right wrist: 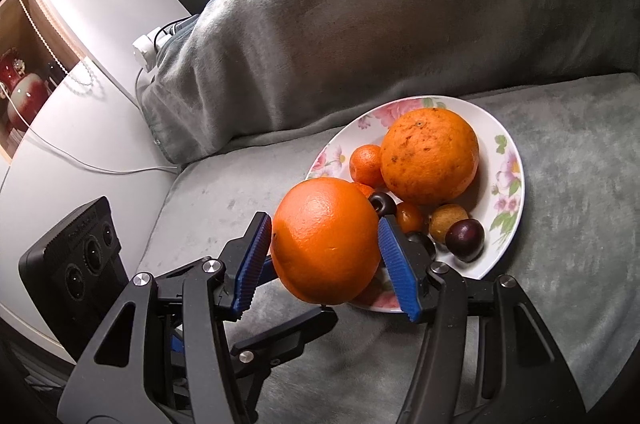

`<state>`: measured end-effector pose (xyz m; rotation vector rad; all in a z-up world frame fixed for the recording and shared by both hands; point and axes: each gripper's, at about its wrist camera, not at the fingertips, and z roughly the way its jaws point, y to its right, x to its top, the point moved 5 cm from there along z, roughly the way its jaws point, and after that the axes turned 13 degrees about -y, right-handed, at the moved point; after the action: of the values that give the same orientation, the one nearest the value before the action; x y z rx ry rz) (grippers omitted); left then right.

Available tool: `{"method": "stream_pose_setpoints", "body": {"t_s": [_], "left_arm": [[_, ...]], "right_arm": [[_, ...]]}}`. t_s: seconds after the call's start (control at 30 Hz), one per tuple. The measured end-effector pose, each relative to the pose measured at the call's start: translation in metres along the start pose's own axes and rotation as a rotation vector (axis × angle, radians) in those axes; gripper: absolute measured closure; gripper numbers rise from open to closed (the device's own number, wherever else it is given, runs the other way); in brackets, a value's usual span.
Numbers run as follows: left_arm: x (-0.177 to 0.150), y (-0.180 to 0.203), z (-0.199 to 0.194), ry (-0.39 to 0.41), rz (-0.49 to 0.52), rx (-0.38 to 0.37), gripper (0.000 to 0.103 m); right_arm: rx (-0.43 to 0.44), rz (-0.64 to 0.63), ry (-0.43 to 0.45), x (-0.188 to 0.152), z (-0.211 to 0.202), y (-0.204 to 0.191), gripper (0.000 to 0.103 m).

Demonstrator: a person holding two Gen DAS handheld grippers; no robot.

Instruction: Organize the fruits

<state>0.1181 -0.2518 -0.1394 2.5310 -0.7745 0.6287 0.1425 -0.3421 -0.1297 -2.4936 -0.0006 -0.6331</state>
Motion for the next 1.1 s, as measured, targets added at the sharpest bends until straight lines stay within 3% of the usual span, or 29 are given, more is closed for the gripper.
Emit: {"method": "stream_pose_setpoints", "body": {"t_s": [0.2, 0.33, 0.5, 0.6, 0.77, 0.83, 1.1], "left_arm": [[-0.003, -0.002, -0.004, -0.005, -0.005, 0.005, 0.043], [-0.006, -0.004, -0.008, 0.002, -0.006, 0.015, 0.039], [-0.011, -0.009, -0.015, 0.01, -0.021, 0.031, 0.029], [-0.016, -0.015, -0.023, 0.017, -0.031, 0.042, 0.027], [-0.022, -0.025, -0.034, 0.031, -0.045, 0.071, 0.024], [-0.025, -0.03, -0.038, 0.032, -0.055, 0.096, 0.024], [-0.036, -0.04, -0.057, 0.054, -0.09, 0.141, 0.023]], "right_arm": [[0.0, 0.001, 0.006, -0.001, -0.005, 0.0, 0.043], [-0.025, -0.002, 0.018, -0.003, -0.009, 0.001, 0.032], [-0.068, -0.007, 0.032, -0.007, -0.016, 0.002, 0.03], [-0.13, -0.021, 0.064, -0.011, -0.026, 0.001, 0.02], [-0.229, -0.024, 0.104, -0.018, -0.041, -0.001, 0.018], [-0.285, -0.019, 0.126, -0.021, -0.046, 0.0, 0.008], [-0.515, -0.028, 0.173, -0.029, -0.06, -0.005, 0.007]]}}
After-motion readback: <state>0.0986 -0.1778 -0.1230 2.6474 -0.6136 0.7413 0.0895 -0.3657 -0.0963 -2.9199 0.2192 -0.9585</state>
